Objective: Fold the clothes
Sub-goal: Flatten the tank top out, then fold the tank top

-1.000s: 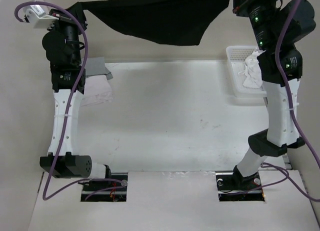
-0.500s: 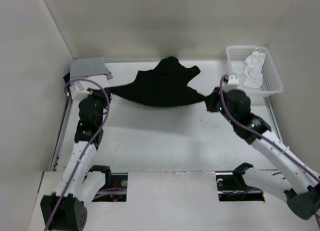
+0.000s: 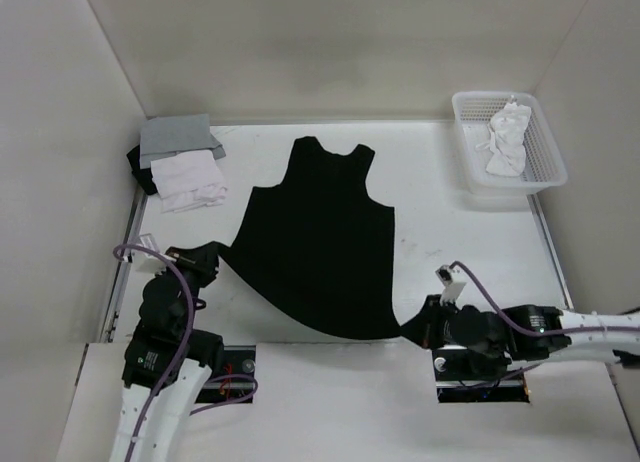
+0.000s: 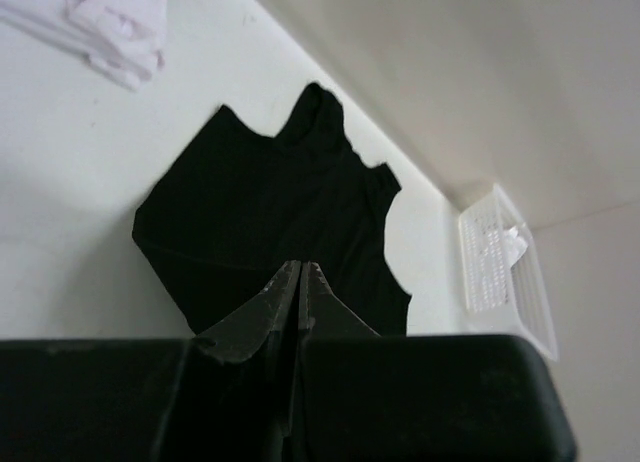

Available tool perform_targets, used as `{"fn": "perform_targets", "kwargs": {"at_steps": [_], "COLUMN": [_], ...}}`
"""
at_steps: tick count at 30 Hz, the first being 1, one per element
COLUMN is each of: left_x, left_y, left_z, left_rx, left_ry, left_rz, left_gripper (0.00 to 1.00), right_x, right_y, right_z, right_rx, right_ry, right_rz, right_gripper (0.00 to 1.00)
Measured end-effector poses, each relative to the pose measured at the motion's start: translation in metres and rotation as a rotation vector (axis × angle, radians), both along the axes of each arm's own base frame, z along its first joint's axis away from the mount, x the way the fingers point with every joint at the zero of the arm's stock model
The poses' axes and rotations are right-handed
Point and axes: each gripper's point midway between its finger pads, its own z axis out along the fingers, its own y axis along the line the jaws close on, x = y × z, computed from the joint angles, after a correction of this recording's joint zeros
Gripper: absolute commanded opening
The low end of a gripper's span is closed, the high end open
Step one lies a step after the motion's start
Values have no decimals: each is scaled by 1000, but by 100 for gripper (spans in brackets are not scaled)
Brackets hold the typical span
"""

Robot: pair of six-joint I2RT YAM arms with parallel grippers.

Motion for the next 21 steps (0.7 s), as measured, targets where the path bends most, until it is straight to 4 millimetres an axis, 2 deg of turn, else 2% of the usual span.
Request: {"fn": "perform_targets", "kwargs": {"at_steps": [4, 5, 7, 10, 15, 19, 21], "left_x": [-12, -11, -5, 17, 75, 125, 158], "left_y": [9, 10, 11, 9, 5, 7, 5], "left_z": [-1, -1, -7, -25, -54, -68, -65], "left_rx": [26, 30, 39, 55, 86, 94, 90], "left_ry": [40, 45, 71, 128, 230, 265, 256], "left_rz": [31, 40, 52, 72, 123, 164, 177], "left_gripper": [2, 2, 1, 1, 1, 1, 1], "right_x": [-29, -29, -15, 31, 124, 201, 238], "right_y": [-7, -9, -13, -24, -39, -51, -58], "right_z": [-25, -28, -25, -9, 12, 10, 6], "right_rx": [-97, -124, -154, -168, -186, -216, -236], "right_ry": [74, 70, 48, -12, -104, -130, -132], "right_rz": [24, 7, -73, -278, -523, -605, -625], "right_gripper": [0, 0, 0, 0, 0, 0, 0]}}
